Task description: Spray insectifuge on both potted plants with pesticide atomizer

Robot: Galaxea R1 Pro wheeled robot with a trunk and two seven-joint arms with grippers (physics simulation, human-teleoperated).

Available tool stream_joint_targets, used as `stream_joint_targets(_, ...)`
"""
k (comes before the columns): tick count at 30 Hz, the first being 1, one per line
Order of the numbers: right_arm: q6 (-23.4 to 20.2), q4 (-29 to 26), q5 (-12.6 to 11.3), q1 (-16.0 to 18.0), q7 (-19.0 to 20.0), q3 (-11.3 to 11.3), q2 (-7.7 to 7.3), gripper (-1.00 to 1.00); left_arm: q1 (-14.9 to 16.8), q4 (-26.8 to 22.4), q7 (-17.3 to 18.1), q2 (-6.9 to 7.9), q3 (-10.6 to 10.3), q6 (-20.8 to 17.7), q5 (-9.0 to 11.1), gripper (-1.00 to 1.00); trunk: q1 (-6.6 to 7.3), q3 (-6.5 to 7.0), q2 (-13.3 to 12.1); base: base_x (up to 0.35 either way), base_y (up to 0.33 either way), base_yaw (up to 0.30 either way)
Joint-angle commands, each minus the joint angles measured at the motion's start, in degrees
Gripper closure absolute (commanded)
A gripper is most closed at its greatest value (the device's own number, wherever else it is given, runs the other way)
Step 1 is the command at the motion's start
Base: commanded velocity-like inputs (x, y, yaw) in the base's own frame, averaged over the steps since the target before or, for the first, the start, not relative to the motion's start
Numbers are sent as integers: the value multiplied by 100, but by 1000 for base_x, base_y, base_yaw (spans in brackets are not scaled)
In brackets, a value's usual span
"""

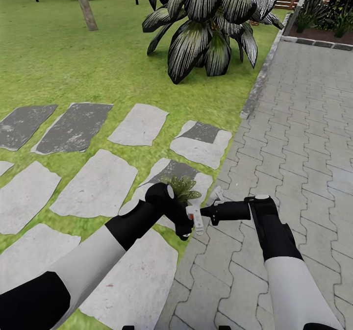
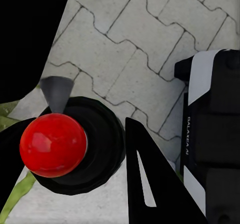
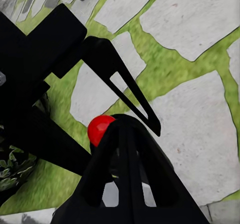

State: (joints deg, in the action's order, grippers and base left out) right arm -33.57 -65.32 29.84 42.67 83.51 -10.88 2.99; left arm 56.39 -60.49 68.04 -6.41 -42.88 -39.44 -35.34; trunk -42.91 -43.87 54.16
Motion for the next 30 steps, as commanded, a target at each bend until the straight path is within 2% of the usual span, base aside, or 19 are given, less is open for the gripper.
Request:
stream_joint_targets(1,-61,-7,50,5,51,-21,8,100,2,-7,42,-1,3,-39,-34,100,-1,-5,4,0,0,0)
stream_joint_targets(11,-54,-4,54,5,51,-25,1,100,-24,-23,51,51,31,3,-27,100,-1,-5,4,0,0,0)
stream_joint_targets(12,-54,-1,55,5,51,-24,3,100,-51,-28,51,52,71,66,-26,100,-1,-5,4,0,0,0)
stream_joint_targets(15,-54,-3,55,5,51,-21,0,100,-135,-33,57,61,435,256,-26,100,-1,-5,4,0,0,0)
stream_joint_targets(16,-54,-1,55,5,51,-21,1,100,-160,-33,61,73,492,313,-26,100,-1,-5,4,0,0,0)
stream_joint_targets(18,-54,1,56,5,51,-23,0,100,-238,-27,67,191,575,421,-26,100,-1,-5,4,0,0,0)
stream_joint_targets(25,-54,2,57,5,51,-23,0,100,-345,-24,69,768,767,494,-26,100,-1,-5,4,0,0,0)
stream_joint_targets(28,-54,2,57,5,51,-25,-4,100,-444,-23,74,1055,813,698,-26,100,-1,-5,4,0,0,0)
stream_joint_targets(30,-54,2,57,5,51,-27,-7,100,-540,-24,77,1235,1004,745,-26,100,-1,-5,4,0,0,0)
